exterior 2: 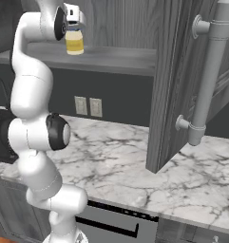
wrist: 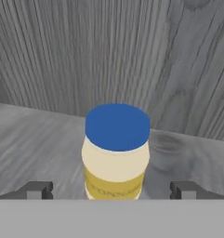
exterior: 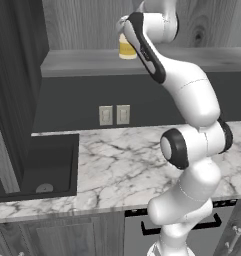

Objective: Move the mayonnaise and condiment bottle from the cabinet to the dining counter.

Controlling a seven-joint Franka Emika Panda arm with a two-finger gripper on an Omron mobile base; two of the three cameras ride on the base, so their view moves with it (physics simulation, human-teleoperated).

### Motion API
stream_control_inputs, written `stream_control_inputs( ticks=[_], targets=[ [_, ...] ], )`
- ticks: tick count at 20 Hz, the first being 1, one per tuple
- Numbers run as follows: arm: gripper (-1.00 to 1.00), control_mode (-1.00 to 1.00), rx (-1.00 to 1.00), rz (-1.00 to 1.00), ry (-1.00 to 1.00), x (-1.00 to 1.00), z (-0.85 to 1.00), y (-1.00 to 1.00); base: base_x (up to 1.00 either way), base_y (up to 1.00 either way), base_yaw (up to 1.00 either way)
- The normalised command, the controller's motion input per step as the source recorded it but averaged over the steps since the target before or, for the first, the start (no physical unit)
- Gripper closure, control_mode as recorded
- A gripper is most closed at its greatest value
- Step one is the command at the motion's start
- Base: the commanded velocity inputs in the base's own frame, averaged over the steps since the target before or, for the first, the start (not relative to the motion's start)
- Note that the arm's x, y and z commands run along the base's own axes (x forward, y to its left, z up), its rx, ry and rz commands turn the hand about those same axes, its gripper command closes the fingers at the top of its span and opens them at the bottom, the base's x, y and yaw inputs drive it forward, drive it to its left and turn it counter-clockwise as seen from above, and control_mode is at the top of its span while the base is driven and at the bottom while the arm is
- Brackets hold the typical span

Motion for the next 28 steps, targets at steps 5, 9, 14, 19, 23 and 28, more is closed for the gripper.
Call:
stream_control_inputs(
  ticks=[5, 9, 14, 19, 23, 28],
  targets=[
    [-1.00, -1.00, 0.01, 0.00, 0.00, 0.24, 0.00, 0.01, 0.00, 0.00, 0.00],
    [-1.00, -1.00, 0.02, 0.00, 0.00, 0.23, -0.04, 0.03, 0.00, 0.00, 0.00],
    [-1.00, -1.00, 0.01, 0.00, 0.00, 0.21, -0.09, 0.08, 0.00, 0.00, 0.00],
    [-1.00, -1.00, 0.00, 0.00, 0.00, 0.16, -0.04, 0.01, 0.00, 0.00, 0.00],
    [-1.00, -1.00, 0.00, 0.00, 0.00, 0.12, 0.00, 0.00, 0.00, 0.00, 0.00],
    [-1.00, -1.00, 0.00, 0.00, 0.00, 0.12, 0.00, 0.00, 0.00, 0.00, 0.00]
  ],
)
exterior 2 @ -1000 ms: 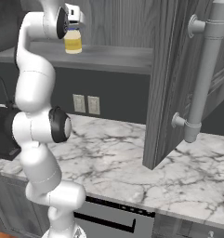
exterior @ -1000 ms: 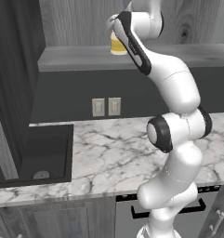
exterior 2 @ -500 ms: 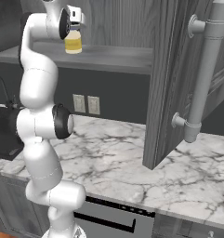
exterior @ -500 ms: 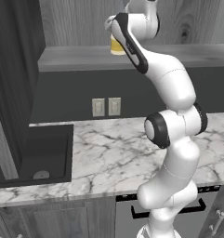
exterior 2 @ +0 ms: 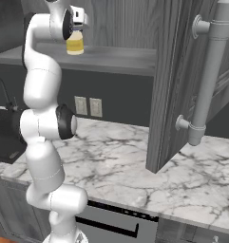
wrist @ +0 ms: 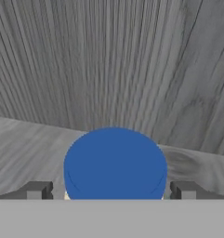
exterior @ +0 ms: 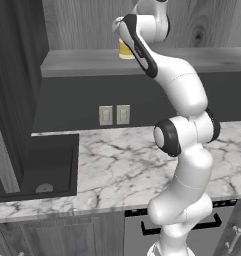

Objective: Move the mayonnaise and condiment bottle from the cabinet to the dining counter.

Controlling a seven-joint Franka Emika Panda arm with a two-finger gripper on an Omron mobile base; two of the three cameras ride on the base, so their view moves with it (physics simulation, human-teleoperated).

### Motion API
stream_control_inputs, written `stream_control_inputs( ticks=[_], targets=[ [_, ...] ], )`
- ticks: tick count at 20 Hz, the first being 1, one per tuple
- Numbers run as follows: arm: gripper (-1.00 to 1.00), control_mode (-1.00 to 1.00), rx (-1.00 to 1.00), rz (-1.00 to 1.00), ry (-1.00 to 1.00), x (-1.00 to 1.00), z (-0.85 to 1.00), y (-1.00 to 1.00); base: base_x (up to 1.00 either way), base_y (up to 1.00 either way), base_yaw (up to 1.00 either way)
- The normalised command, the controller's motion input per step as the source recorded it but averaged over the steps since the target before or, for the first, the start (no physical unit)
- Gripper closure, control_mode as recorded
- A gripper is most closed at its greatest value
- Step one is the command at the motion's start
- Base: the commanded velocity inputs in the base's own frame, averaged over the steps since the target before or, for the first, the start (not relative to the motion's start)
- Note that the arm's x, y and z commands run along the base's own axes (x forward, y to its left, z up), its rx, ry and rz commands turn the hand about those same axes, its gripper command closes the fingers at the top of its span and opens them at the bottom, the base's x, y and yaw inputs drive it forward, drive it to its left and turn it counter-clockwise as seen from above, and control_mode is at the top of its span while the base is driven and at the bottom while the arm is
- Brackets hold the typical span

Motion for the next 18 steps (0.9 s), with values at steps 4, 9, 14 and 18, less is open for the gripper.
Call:
stream_control_inputs(
  ticks=[4, 9, 14, 18],
  targets=[
    [-1.00, -1.00, 0.00, 0.00, 0.00, 0.15, -0.01, 0.00, 0.00, 0.00, 0.00],
    [-1.00, -1.00, 0.00, 0.00, 0.00, 0.14, -0.02, 0.00, 0.00, 0.00, 0.00],
    [-1.00, -1.00, 0.00, 0.00, 0.00, 0.01, -0.10, 0.00, 0.00, 0.00, 0.00],
    [-1.00, -1.00, 0.02, 0.00, 0.00, 0.11, -0.11, 0.00, 0.00, 0.00, 0.00]
  ],
)
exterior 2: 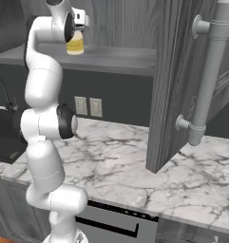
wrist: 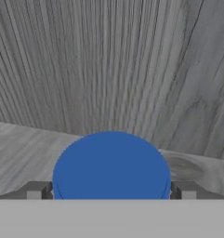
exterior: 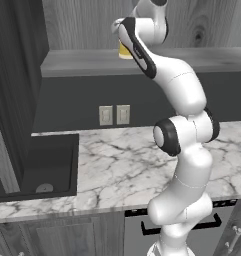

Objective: Move the mayonnaise and condiment bottle from the cabinet to the dining counter.

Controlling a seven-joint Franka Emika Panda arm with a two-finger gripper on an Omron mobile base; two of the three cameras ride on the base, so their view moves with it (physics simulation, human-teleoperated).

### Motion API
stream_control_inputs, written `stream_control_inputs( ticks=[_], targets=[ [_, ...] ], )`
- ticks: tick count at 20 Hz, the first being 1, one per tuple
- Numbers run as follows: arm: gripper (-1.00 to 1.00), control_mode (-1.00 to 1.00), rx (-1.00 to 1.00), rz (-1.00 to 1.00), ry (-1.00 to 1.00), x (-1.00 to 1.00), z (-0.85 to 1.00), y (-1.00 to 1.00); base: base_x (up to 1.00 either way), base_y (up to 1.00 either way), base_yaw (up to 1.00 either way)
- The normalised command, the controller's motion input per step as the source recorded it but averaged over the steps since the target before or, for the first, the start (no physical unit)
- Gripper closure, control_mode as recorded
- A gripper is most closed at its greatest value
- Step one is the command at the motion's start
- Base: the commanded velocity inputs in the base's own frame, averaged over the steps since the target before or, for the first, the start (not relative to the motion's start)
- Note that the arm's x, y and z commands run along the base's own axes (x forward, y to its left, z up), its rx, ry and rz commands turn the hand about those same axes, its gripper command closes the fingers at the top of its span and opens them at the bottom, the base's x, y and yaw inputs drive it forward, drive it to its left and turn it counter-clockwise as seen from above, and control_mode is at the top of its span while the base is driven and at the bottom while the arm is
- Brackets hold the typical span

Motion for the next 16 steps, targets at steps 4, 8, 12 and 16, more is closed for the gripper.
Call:
stream_control_inputs(
  ticks=[4, 8, 12, 16],
  targets=[
    [1.00, -1.00, 0.00, 0.00, 0.00, 0.26, -0.08, 0.00, 0.00, 0.00, 0.00],
    [1.00, -1.00, 0.00, 0.00, -0.02, 0.30, -0.08, 0.00, 0.00, 0.00, 0.00],
    [1.00, -1.00, 0.02, 0.00, -0.01, 0.15, -0.13, 0.00, 0.00, 0.00, 0.00],
    [1.00, -1.00, 0.09, 0.00, 0.00, -0.23, -0.14, 0.17, 0.00, 0.00, 0.00]
  ],
)
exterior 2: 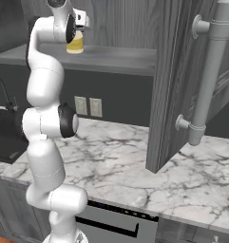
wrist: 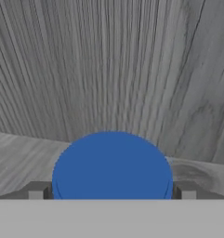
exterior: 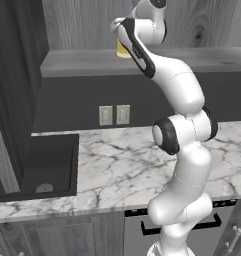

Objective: Move the mayonnaise and condiment bottle from the cabinet to the dining counter.

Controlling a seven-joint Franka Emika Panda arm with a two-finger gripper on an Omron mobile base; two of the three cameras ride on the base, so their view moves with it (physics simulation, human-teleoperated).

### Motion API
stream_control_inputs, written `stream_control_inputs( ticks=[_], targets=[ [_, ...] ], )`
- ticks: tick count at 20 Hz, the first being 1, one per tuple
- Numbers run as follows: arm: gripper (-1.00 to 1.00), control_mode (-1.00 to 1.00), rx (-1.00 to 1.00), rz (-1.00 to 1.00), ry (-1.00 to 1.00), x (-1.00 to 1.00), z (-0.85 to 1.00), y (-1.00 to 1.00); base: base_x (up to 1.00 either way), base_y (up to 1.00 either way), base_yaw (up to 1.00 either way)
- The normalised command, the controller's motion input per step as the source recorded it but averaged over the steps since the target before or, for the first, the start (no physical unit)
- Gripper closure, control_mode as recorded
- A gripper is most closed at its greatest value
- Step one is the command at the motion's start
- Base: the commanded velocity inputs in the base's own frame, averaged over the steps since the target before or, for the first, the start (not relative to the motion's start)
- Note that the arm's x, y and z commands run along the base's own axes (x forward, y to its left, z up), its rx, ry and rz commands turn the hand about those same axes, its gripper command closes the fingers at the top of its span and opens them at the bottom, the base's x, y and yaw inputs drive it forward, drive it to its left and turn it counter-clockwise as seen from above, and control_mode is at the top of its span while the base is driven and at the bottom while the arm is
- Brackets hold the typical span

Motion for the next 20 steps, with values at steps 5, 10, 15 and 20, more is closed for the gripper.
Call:
stream_control_inputs(
  ticks=[5, 10, 15, 20],
  targets=[
    [1.00, -1.00, 0.13, 0.00, -0.01, -0.64, -0.13, 0.24, 0.00, 0.00, 0.00],
    [1.00, -1.00, 0.04, 0.00, -0.11, -0.89, -0.20, 0.24, 0.00, 0.00, 0.00],
    [1.00, -1.00, 0.00, 0.00, -0.15, -0.94, -0.26, 0.19, 0.00, 0.00, 0.00],
    [1.00, -1.00, 0.04, 0.00, -0.14, -0.94, -0.15, 0.11, 0.00, 0.00, 0.00]
  ],
)
